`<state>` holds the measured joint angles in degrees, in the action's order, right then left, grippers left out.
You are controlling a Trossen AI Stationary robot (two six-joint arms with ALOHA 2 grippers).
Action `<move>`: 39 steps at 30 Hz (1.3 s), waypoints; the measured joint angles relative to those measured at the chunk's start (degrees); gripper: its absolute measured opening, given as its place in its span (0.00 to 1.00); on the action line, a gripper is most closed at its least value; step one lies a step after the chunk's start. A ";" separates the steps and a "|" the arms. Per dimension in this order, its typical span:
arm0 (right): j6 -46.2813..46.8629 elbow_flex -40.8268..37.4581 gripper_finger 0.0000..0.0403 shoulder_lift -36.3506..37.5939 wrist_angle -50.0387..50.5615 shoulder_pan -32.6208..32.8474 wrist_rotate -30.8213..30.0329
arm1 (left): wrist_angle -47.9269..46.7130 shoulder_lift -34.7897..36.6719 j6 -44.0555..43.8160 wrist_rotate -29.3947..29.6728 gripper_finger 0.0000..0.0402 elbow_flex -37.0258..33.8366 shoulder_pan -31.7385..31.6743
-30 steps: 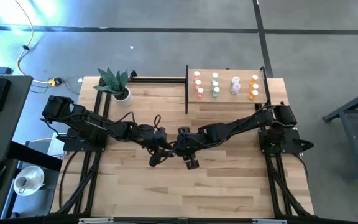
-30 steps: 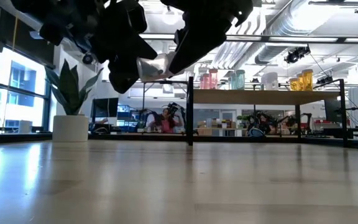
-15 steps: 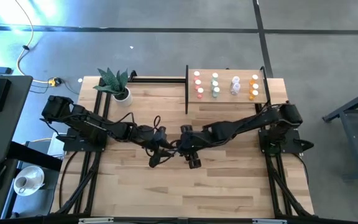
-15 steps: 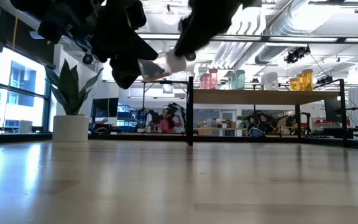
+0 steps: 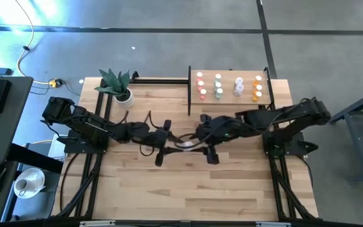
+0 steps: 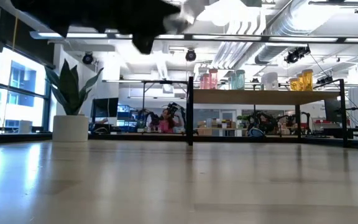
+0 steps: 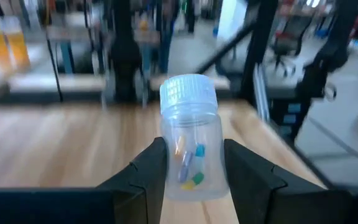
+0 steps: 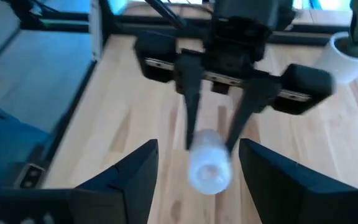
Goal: Pick and place medicine bottles onto shelf by color
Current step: Put the transparent pill bottle on the shelf aligned with the other transparent pill bottles
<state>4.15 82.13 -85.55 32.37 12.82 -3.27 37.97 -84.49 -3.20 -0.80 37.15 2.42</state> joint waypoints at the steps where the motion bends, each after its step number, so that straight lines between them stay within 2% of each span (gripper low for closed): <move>1: -0.06 0.00 0.54 0.77 -0.02 0.35 0.12 | 2.37 0.00 0.99 -0.02 0.32 0.00 0.00; 6: -0.40 0.00 0.54 2.85 -0.83 1.57 0.13 | 13.05 -1.36 3.45 -0.45 0.32 0.00 0.14; 14: -2.89 0.00 0.54 3.18 -3.02 2.34 -0.74 | 17.31 -6.30 3.03 -0.45 0.32 0.33 0.27; 21: -2.89 0.00 0.54 3.16 -0.27 2.34 -0.98 | 28.98 -10.68 2.81 -0.45 0.32 0.39 0.28; 26: -2.70 0.00 0.54 3.16 1.32 2.34 -5.35 | 29.36 -10.86 2.36 -0.48 0.32 0.39 0.33; 39: -1.58 0.00 0.54 2.88 1.54 2.27 -5.31 | 29.23 -10.81 2.92 -0.50 0.32 4.33 0.33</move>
<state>2.57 82.13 -82.67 33.91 15.09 -8.59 67.20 -95.29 -0.27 -1.30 41.47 2.74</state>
